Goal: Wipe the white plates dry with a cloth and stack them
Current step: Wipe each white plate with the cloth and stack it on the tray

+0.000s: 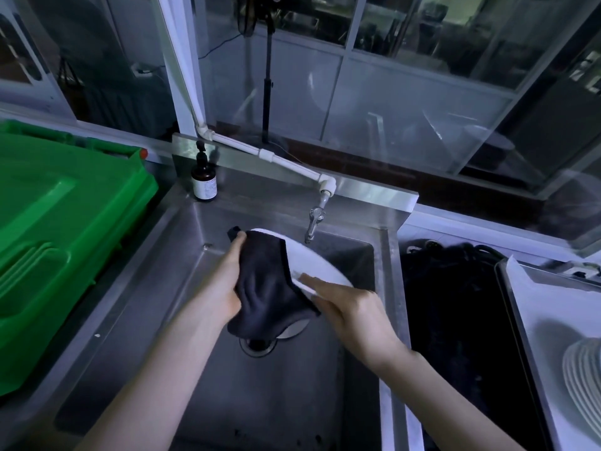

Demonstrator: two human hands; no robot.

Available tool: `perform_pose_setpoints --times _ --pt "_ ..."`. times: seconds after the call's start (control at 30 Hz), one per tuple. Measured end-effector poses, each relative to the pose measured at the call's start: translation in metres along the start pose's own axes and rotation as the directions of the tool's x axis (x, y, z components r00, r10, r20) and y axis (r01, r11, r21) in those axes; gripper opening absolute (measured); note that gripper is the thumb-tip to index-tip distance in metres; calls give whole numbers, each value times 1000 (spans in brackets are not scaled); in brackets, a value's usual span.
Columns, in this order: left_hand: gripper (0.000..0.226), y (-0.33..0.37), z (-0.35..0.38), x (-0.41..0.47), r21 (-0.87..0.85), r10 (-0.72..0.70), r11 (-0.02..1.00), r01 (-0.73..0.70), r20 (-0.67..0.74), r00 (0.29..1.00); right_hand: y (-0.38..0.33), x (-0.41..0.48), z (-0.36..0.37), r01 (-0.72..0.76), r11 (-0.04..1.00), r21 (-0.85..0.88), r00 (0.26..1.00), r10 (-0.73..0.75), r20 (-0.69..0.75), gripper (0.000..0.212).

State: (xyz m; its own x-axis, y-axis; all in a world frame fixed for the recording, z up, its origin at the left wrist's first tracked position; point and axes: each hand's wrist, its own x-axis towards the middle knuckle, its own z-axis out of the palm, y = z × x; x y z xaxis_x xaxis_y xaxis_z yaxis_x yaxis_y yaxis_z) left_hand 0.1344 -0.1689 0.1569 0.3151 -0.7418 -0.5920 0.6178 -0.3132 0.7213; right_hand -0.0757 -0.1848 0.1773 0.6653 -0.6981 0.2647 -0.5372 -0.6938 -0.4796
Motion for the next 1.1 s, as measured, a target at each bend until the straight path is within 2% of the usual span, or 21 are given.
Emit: perform_pose_setpoints --times 0.03,0.1,0.17,0.23,0.27,0.33,0.4,0.47,0.5,0.53,0.6,0.63,0.67,0.7,0.77,0.87,0.9,0.93,0.97,1.03,1.1 --pt "51 -6 7 0 43 3 999 -3 2 1000 -1 1 2 -117 987 113 993 115 22 27" --pt "52 -24 19 0 128 80 989 -75 -33 996 -2 1 4 -249 907 340 967 251 39 12" --pt "43 -39 29 1 255 289 932 -258 -90 953 -5 -1 6 -287 824 488 953 296 61 26" --pt "39 -45 32 -1 432 481 807 -402 -85 873 -6 -4 5 -298 720 626 947 305 100 17" --pt "42 -47 32 -2 508 572 713 -483 -25 820 -5 -4 2 -301 659 689 943 313 113 9" --pt "58 -51 32 -6 573 701 461 -678 233 674 -1 1 -5 -336 527 781 923 350 161 15" --pt "63 -50 35 -10 546 697 205 -812 501 513 2 7 -11 -380 428 820 901 372 223 29" --pt "63 -42 36 -4 519 651 102 -849 610 451 3 8 -15 -397 396 828 892 380 246 31" --pt "63 -36 36 1 523 652 118 -844 600 463 2 8 -16 -400 382 833 888 385 251 26" --pt "61 -30 35 5 528 666 184 -829 553 500 3 6 -17 -404 370 836 886 386 257 21" --pt "57 -22 32 12 511 678 397 -763 397 618 5 3 -20 -403 375 835 889 377 260 22" --pt "56 -23 31 12 502 667 460 -732 349 659 6 2 -22 -404 378 833 889 375 261 24" --pt "58 -26 31 10 516 661 466 -719 338 670 7 1 -25 -402 372 837 890 374 260 25" --pt "59 -31 32 6 544 664 414 -729 368 651 9 2 -27 -398 361 844 890 374 260 25" --pt "60 -38 36 -2 568 675 236 -788 487 554 10 4 -30 -405 341 849 885 377 271 24" --pt "63 -35 42 1 547 626 -119 -829 689 365 8 8 -26 -435 352 829 877 374 301 22" --pt "61 -33 44 2 519 584 -202 -830 744 323 7 9 -25 -447 348 824 871 380 312 21" --pt "60 -30 46 4 494 543 -224 -840 779 313 7 9 -25 -459 331 824 862 389 323 20" --pt "61 -27 47 6 484 515 -198 -852 791 330 7 8 -24 -469 302 830 853 398 337 21" --pt "61 -24 46 11 514 509 -77 -855 757 409 8 5 -25 -480 240 844 838 408 361 27" --pt "57 -23 41 18 558 571 98 -824 646 506 11 0 -27 -481 209 851 831 416 368 30"
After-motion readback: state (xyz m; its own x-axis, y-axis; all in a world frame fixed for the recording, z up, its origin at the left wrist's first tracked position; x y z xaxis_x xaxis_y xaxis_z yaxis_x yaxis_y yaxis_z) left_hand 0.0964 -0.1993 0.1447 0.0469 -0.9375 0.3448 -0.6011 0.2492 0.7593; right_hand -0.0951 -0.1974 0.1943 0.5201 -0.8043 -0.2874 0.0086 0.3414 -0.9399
